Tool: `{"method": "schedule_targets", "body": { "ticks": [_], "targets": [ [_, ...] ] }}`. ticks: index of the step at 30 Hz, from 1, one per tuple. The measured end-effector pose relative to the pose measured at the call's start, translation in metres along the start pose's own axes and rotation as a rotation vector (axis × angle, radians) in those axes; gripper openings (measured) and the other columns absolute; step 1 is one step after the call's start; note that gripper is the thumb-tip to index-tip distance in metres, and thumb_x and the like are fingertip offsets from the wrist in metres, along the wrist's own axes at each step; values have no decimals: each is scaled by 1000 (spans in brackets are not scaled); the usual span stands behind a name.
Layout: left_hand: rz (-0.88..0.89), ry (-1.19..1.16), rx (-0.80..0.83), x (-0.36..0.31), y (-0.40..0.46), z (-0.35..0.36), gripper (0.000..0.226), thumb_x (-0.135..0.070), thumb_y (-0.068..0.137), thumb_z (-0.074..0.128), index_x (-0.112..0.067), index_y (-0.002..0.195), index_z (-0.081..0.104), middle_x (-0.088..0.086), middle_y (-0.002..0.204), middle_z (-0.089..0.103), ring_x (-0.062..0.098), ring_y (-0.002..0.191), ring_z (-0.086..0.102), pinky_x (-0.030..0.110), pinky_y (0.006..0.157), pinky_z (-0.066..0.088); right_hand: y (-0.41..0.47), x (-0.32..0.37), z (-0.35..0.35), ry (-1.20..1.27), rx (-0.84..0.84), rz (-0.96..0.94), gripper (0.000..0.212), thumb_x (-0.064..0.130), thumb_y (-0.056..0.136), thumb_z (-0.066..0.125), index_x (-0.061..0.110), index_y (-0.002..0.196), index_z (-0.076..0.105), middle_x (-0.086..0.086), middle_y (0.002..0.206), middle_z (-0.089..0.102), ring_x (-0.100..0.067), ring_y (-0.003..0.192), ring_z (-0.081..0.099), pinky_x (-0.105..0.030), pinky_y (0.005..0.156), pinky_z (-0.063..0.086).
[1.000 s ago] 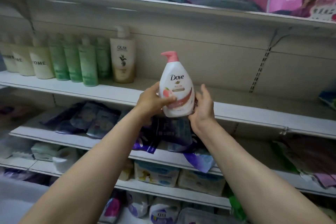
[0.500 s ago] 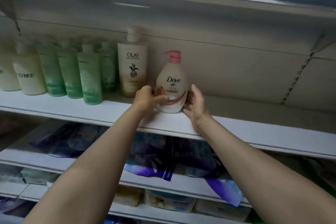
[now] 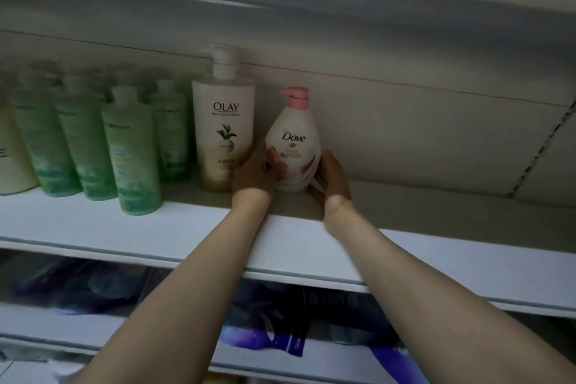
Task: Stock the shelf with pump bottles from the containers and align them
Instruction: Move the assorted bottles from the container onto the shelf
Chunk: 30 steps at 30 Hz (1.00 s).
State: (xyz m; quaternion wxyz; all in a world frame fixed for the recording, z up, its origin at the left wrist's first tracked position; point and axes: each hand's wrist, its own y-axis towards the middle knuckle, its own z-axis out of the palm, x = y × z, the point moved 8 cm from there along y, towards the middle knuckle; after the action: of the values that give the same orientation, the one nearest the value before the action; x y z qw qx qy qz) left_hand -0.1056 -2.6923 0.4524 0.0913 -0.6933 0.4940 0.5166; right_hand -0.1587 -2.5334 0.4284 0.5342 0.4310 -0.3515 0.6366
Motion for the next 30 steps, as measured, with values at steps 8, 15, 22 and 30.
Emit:
{"method": "schedule_targets", "body": {
  "ticks": [8, 15, 22, 30],
  "targets": [
    [29, -81, -103, -5, -14, -6, 45, -40, 90, 65, -23, 132, 58, 7, 120, 68, 29, 108, 64, 32, 91, 50, 2, 0, -13, 62, -112, -95, 21, 32, 100, 53, 19, 112, 64, -6, 106, 65, -17, 97, 63, -31, 77, 51],
    [-73, -158, 24, 10, -3, 22, 74, -44, 85, 71, -36, 150, 36, -1, 123, 66, 11, 108, 61, 6, 82, 31, 14, -7, 0, 28, -64, 19, 41, 37, 100, 52, 11, 129, 63, -10, 129, 65, -20, 121, 59, -31, 82, 49],
    [-90, -179, 86, 20, 11, 32, 79, -53, 86, 67, -42, 153, 26, 2, 141, 57, 19, 127, 55, 14, 97, 32, 21, -8, 13, -3, -5, 39, 46, 40, 102, 47, 10, 133, 61, -9, 133, 64, -16, 114, 60, -39, 100, 46],
    [-95, -100, 83, 22, 10, 29, 75, -54, 88, 62, -35, 153, 31, 6, 142, 56, 24, 129, 53, 23, 104, 36, 26, -12, 15, -48, 34, 44, 42, 43, 103, 44, 17, 132, 61, 0, 131, 64, -4, 105, 59, -32, 89, 46]
  ]
}}
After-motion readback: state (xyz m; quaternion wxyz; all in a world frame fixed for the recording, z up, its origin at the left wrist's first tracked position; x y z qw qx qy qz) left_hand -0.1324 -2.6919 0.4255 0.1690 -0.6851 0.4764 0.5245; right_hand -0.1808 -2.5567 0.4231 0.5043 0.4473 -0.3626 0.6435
